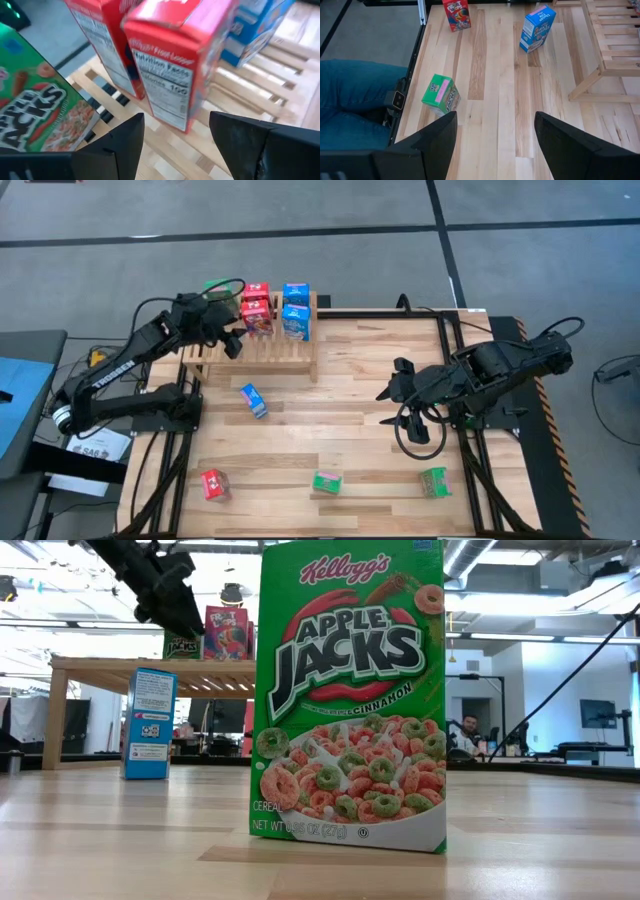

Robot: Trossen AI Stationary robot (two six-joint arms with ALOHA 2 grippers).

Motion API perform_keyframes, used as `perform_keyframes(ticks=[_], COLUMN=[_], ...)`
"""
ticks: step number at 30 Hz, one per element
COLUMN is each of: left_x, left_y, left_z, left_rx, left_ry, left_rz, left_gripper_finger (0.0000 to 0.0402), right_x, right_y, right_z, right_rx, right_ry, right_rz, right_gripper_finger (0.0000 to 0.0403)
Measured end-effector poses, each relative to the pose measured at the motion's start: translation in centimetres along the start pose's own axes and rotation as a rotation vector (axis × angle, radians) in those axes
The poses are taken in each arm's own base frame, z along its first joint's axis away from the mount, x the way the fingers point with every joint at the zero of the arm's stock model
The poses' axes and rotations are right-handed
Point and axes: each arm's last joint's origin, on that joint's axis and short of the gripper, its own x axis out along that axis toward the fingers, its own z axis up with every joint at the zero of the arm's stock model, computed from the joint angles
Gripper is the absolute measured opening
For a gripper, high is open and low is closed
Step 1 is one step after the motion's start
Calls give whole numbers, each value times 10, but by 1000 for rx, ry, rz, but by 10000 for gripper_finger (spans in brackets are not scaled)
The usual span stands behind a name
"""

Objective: Stack cereal on shelf
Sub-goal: Put the right green cereal box on the shelf aligned with the other green cereal box

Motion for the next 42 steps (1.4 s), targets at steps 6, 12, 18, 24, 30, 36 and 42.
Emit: perform_keyframes(ticks=[6,12,18,24,30,36,42], left_x=[-25,-44,-50,-45,-41,-42,-42], left_y=[-1,-3,-6,-5,-2,-2,-3], left_z=[1,0,0,1,3,4,4], left_rx=[-20,-21,-43,-116,-197,-159,-97], left_ry=[-96,-173,-198,-178,-186,-200,-201], left_rz=[-26,-146,-262,-219,-126,-124,-146], left_gripper_finger=[215,215,215,221,229,230,252], right_x=[0,0,-1,-4,-8,-10,-13], right_y=[0,-1,1,12,23,32,40], right_z=[0,-4,-12,-19,-26,-30,-33], right_rx=[10,97,158,173,201,293,368], right_ry=[0,42,114,155,192,199,209], right_rz=[0,-12,-28,-7,4,6,22], right_gripper_finger=[292,292,292,292,292,292,292])
